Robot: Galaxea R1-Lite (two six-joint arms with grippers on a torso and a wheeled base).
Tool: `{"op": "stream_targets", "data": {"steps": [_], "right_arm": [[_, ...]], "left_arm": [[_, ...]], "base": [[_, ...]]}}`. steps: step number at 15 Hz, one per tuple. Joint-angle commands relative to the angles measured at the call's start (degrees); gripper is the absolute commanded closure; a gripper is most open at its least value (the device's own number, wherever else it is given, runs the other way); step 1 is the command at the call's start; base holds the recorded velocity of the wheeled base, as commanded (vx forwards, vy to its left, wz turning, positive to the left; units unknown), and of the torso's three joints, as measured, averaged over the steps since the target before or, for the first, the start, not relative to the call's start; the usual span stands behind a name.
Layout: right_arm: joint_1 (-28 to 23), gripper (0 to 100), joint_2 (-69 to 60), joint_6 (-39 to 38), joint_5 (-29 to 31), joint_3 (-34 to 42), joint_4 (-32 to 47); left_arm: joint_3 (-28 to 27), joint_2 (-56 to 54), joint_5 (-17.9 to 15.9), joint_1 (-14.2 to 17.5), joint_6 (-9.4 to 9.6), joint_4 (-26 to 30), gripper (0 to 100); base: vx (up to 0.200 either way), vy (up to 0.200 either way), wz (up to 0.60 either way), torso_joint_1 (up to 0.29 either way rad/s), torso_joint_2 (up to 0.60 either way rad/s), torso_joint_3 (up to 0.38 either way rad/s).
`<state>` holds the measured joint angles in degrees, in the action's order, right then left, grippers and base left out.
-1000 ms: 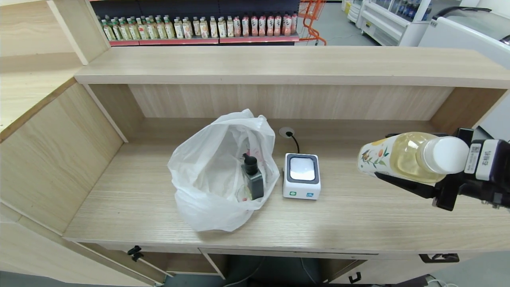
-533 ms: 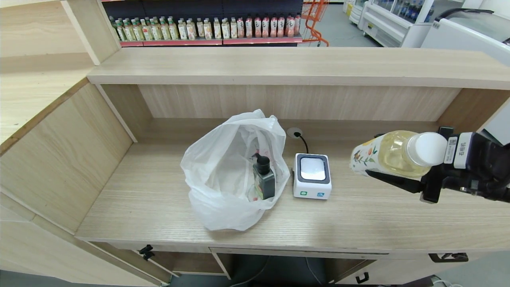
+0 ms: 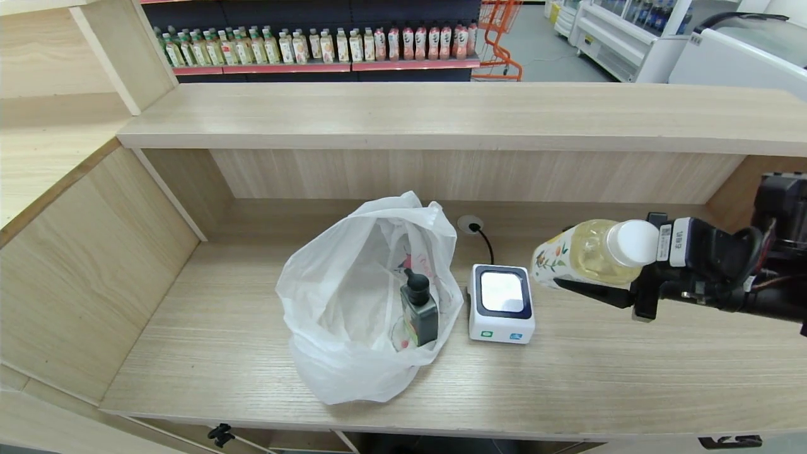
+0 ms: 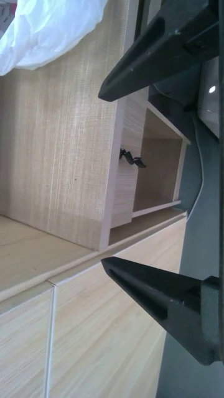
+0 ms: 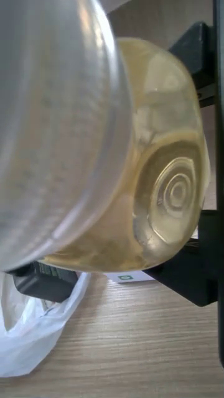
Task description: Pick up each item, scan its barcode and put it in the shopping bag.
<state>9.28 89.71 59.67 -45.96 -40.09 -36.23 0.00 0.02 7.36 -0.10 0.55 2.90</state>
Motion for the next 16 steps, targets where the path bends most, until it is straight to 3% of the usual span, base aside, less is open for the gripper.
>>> {"op": "stream_targets", "data": {"steps": [1, 9, 16], "right_arm": [[0.04, 100, 3.28, 0.27, -0.62, -0.07, 0.02], [0.3, 100, 15.93, 1.59, -6.95, -1.04, -12.55], [1.01, 100, 23.14, 1.59, -8.45, -5.61, -16.5]], "left_arm": [[0.0, -0.02, 0.02, 0.01, -0.02, 0.0, 0], [0.0, -0.02, 0.02, 0.1, -0.02, 0.0, 0], [0.0, -0.02, 0.02, 0.01, -0.02, 0.0, 0]], "base": [[0.0, 0.0, 0.0, 0.0, 0.0, 0.0], [0.0, 0.0, 0.0, 0.0, 0.0, 0.0], [0.0, 0.0, 0.0, 0.0, 0.0, 0.0]]}}
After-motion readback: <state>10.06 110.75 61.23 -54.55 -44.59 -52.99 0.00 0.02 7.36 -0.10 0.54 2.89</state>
